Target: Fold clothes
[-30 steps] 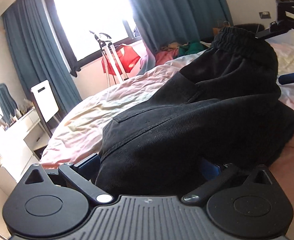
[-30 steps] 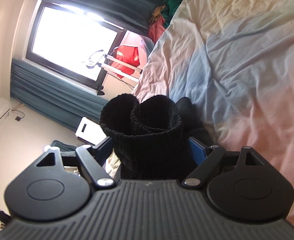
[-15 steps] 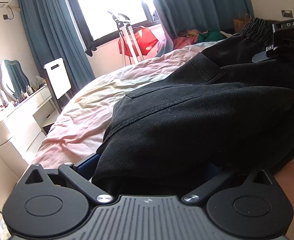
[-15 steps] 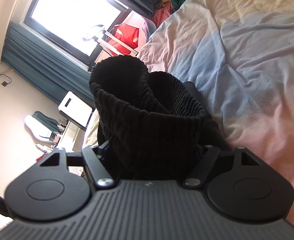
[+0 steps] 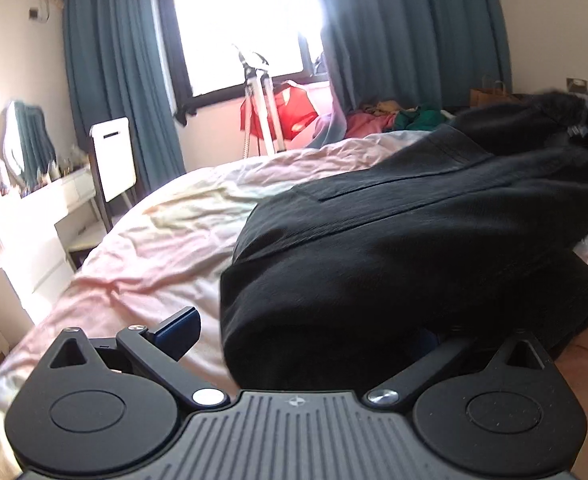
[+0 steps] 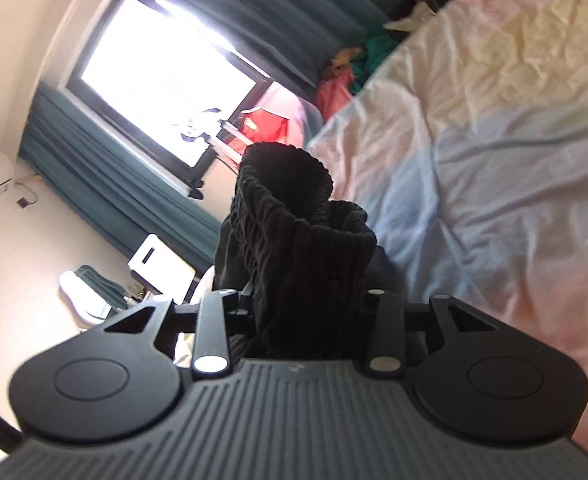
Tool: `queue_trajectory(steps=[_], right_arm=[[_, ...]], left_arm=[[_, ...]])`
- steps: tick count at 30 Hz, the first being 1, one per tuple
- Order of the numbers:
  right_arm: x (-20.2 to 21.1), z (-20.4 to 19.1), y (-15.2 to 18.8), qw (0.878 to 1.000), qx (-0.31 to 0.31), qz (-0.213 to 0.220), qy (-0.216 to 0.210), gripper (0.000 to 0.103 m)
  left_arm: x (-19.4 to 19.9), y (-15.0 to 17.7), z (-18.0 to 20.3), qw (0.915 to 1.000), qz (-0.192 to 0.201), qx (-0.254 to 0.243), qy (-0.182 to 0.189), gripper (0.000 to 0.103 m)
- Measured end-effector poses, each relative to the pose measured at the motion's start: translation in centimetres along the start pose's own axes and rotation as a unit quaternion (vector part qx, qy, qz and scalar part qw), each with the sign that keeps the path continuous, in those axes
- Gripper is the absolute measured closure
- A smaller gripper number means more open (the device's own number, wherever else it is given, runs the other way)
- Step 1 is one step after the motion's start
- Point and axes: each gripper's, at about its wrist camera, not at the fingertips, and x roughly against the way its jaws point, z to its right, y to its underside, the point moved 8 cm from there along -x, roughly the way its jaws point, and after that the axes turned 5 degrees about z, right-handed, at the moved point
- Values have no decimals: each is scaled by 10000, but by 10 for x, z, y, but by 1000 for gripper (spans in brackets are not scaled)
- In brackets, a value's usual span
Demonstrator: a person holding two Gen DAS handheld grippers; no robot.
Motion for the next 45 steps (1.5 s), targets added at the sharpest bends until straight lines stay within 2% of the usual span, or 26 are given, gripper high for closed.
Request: queue_trajectory(steps=[1, 3, 5, 6, 8, 10, 11, 12, 14, 18, 20, 22, 23, 27, 32, 34, 36, 37, 39, 41, 45], right_arm=[[-5, 16, 3, 9994, -254, -177, 173, 60], [-11, 38, 10, 9967, -678, -359, 249, 57], [-11, 40, 12, 9953, -843, -442, 170, 54], [-12, 38, 13, 9948, -868, -511, 125, 50], [-11, 34, 15, 9944, -818, -660, 81, 43], [-10, 33, 19, 9943, -678, -791, 206, 27], [-10, 34, 22, 9938, -649, -849, 299, 16], [-10, 36, 26, 9931, -635, -907, 384, 15], [-12, 41, 32, 9901, -794, -1120, 293, 15], [-25, 46, 43, 9870, -939, -1298, 130, 8], [-30, 35, 45, 9842, -905, -1517, -99, 7], [-24, 18, 44, 9829, -904, -1497, -571, 7], [-24, 16, 45, 9827, -873, -1509, -617, 7], [-26, 15, 53, 9829, -714, -1596, -581, 7], [-33, 19, 66, 9819, -489, -1785, -404, 8], [-34, 18, 70, 9823, -292, -1827, -301, 13], [-31, 18, 69, 9830, -257, -1803, -235, 27], [-29, 18, 69, 9833, -257, -1788, -213, 29], [-25, 18, 68, 9840, -245, -1756, -181, 39], [-22, 16, 68, 9848, -218, -1718, -166, 43], [-19, 13, 68, 9857, -160, -1669, -138, 46]], left_arm=[[-5, 3, -9, 9994, -184, 304, 8, 0], [-13, 10, -27, 9940, -523, 957, 96, 0], [-19, 17, -41, 9816, -802, 1700, 333, 0], [-20, 19, -46, 9772, -864, 1903, 375, 0], [-21, 21, -53, 9719, -908, 2137, 381, 0], [-23, 23, -60, 9669, -951, 2337, 383, 0], [-25, 25, -63, 9651, -972, 2403, 380, 0], [-26, 26, -65, 9635, -994, 2457, 382, 0], [-31, 28, -69, 9603, -1035, 2558, 397, 0], [-32, 31, -74, 9552, -1105, 2709, 435, 0], [-32, 31, -74, 9541, -1120, 2746, 428, 0], [-31, 32, -75, 9524, -1127, 2802, 402, 0], [-31, 32, -76, 9513, -1122, 2848, 373, 0], [-32, 33, -79, 9487, -1115, 2943, 313, 0], [-33, 32, -73, 9548, -1070, 2758, 292, 0], [-32, 33, -72, 9546, -1078, 2760, 305, 0], [-30, 33, -69, 9550, -1097, 2735, 343, 0], [-29, 33, -68, 9547, -1128, 2726, 395, 0], [-23, 34, -63, 9517, -1226, 2746, 625, 0], [-16, 34, -56, 9463, -1377, 2749, 1005, 0], [4, 32, -39, 9296, -1654, 2649, 1956, 0]])
